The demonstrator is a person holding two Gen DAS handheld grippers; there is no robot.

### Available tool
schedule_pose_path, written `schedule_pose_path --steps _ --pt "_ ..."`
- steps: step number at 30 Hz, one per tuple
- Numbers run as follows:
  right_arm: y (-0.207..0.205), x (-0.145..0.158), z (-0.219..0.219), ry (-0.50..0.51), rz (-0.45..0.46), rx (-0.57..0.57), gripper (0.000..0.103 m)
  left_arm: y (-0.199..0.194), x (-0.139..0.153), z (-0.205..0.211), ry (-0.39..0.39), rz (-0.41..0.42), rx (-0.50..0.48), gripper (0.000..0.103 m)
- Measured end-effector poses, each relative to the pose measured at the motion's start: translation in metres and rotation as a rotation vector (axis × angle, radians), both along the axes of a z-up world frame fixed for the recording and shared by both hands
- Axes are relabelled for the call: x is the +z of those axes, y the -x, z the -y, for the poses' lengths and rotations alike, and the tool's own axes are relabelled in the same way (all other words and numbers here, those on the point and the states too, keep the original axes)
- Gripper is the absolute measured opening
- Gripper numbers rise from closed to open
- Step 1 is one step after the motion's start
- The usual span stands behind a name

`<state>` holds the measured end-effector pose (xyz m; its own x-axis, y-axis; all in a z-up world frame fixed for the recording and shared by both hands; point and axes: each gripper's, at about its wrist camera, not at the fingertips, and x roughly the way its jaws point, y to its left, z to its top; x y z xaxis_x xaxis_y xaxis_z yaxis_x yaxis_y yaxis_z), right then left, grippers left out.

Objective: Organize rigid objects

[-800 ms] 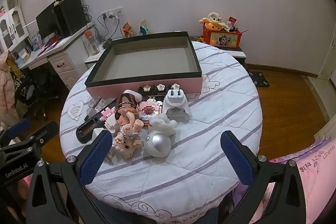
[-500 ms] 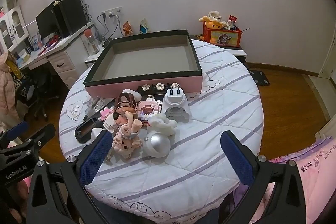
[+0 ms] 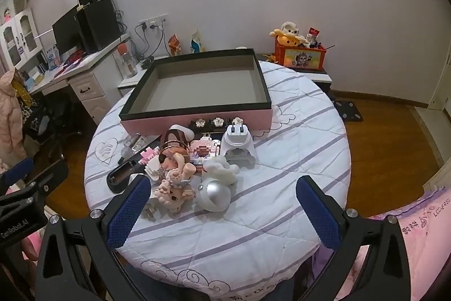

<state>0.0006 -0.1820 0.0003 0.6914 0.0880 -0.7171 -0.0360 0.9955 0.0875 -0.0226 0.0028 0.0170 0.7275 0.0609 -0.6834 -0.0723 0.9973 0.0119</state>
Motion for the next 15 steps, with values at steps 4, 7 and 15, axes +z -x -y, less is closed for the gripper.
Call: schedule_pose_path --steps 4,7,15 --pt "0.007 0.006 0.0 0.002 0.019 0.0 0.103 0.006 0.004 -0.003 0.021 0.006 -0.004 0.103" --pt "0.012 0.01 -0.001 0.001 0.03 -0.003 0.103 0.01 0.006 -0.003 0.015 0.013 -0.006 0.103" --pt "0.018 0.012 -0.001 0.003 0.036 -0.009 0.103 0.016 0.008 -0.003 0.029 0.019 -0.02 0.103"
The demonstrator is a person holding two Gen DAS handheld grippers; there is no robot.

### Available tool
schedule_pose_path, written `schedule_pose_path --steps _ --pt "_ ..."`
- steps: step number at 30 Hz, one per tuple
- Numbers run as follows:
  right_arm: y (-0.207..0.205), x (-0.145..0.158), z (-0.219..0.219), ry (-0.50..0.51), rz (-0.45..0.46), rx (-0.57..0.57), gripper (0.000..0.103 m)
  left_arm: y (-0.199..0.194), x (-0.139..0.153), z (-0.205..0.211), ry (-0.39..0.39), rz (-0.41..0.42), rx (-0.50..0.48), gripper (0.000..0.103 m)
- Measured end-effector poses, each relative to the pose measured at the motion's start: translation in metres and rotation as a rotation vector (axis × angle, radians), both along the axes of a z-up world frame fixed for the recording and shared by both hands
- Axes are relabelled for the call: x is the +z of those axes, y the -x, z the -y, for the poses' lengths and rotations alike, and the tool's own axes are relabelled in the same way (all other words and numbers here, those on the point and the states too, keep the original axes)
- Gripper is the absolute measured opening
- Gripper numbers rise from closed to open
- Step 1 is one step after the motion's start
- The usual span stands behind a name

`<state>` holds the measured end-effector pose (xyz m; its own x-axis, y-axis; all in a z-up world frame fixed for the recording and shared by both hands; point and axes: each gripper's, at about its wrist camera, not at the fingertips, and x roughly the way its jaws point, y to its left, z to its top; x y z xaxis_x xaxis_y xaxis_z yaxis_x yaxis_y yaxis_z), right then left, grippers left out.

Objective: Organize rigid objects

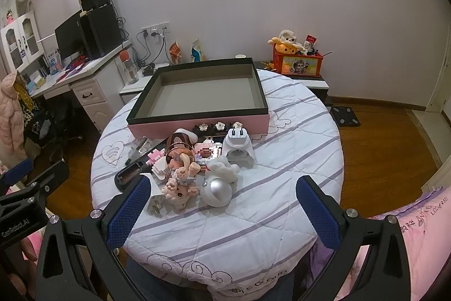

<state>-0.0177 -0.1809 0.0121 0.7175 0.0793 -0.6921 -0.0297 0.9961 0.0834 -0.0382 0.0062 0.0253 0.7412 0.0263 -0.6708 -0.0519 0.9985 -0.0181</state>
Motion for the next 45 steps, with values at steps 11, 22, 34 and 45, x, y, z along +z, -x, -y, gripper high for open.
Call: schedule_pose_path --steps 11,22,34,45 --pt "0.004 0.002 -0.005 0.0 0.001 0.018 0.103 0.006 0.004 -0.005 0.005 0.013 0.006 0.103" --pt "-0.003 0.005 -0.006 -0.001 -0.001 0.026 0.103 0.002 0.006 -0.008 0.014 0.01 0.009 0.103" --pt "-0.016 -0.001 -0.004 0.003 -0.022 0.019 0.103 -0.014 0.002 -0.012 0.024 -0.017 0.005 0.103" --pt "-0.022 -0.003 -0.002 0.004 -0.031 0.023 0.103 -0.022 -0.004 -0.009 0.022 -0.025 -0.003 0.103"
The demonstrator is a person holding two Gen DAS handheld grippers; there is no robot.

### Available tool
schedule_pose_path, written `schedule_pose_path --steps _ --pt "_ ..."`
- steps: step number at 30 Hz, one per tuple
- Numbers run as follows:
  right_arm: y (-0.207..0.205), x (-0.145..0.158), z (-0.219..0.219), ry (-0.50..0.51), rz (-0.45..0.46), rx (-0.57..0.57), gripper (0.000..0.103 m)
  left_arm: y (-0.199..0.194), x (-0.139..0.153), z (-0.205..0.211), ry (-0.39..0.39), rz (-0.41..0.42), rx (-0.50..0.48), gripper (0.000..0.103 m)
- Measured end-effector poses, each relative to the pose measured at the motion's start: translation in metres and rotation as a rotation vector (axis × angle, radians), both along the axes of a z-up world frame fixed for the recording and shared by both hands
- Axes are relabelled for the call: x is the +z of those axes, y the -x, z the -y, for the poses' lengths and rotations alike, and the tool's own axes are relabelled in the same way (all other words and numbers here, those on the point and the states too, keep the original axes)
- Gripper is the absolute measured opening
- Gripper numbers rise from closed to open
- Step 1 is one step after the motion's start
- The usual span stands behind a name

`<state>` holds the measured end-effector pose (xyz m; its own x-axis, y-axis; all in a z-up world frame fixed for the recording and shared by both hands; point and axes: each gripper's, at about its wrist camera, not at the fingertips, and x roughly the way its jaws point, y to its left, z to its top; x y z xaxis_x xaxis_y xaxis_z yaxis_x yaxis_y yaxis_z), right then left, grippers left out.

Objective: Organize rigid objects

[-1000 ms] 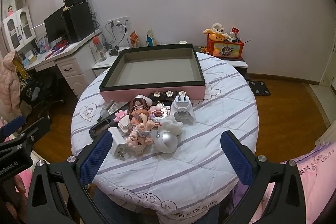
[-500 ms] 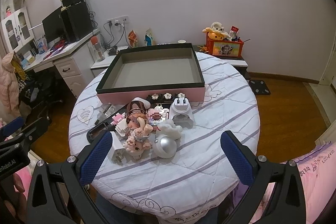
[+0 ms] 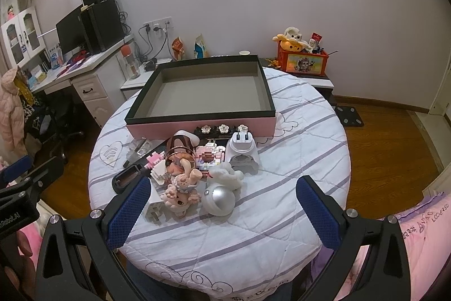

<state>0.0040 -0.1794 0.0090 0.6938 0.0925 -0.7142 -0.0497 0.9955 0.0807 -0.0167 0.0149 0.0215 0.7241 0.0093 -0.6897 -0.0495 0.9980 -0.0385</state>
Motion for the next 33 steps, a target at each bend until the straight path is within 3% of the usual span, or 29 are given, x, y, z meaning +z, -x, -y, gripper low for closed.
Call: schedule_pose_path --steps 10,33 --pt "-0.015 -0.011 0.003 -0.004 -0.03 -0.003 0.103 -0.016 -0.015 -0.003 0.008 -0.033 -0.007 0.103" --pt "-0.088 -0.066 0.031 -0.039 -0.155 -0.052 0.103 -0.111 -0.098 -0.008 0.027 -0.204 -0.021 0.103"
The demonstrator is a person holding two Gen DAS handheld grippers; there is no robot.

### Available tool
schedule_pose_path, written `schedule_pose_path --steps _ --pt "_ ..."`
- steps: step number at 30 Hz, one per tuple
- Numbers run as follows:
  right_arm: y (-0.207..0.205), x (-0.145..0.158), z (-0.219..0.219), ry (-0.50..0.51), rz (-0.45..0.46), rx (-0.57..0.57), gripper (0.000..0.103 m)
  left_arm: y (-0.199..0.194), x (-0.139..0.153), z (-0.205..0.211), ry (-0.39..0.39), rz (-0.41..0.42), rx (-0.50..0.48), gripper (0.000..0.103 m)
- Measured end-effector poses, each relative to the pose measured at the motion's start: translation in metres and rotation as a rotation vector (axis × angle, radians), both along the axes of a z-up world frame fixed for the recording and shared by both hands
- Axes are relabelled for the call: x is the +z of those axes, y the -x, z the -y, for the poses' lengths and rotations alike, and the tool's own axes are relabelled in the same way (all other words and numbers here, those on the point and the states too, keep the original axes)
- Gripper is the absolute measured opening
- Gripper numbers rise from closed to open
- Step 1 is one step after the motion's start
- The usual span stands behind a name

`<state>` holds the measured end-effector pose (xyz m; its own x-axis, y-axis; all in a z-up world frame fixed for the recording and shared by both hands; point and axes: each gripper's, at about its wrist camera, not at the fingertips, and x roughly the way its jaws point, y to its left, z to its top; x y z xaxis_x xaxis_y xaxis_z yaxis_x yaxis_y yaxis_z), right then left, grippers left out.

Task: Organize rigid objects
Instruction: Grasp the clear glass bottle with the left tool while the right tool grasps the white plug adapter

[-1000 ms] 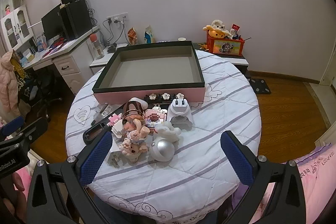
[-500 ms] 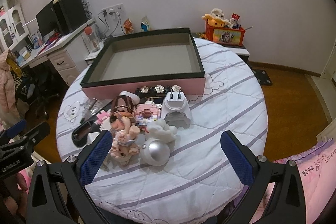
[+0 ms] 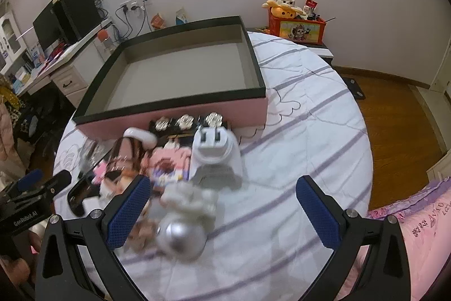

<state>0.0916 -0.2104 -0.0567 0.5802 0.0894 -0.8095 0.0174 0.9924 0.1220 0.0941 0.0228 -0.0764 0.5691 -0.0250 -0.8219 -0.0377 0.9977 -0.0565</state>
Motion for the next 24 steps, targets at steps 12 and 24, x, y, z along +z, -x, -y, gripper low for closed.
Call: schedule_pose_path --steps 12,24 --pt "-0.033 -0.029 0.003 -0.045 -0.055 0.012 0.092 -0.042 -0.033 -0.004 0.033 -0.075 -0.005 0.103" --pt "-0.043 -0.042 0.005 -0.087 -0.077 0.034 0.067 -0.058 -0.043 -0.012 0.076 -0.059 -0.025 0.103"
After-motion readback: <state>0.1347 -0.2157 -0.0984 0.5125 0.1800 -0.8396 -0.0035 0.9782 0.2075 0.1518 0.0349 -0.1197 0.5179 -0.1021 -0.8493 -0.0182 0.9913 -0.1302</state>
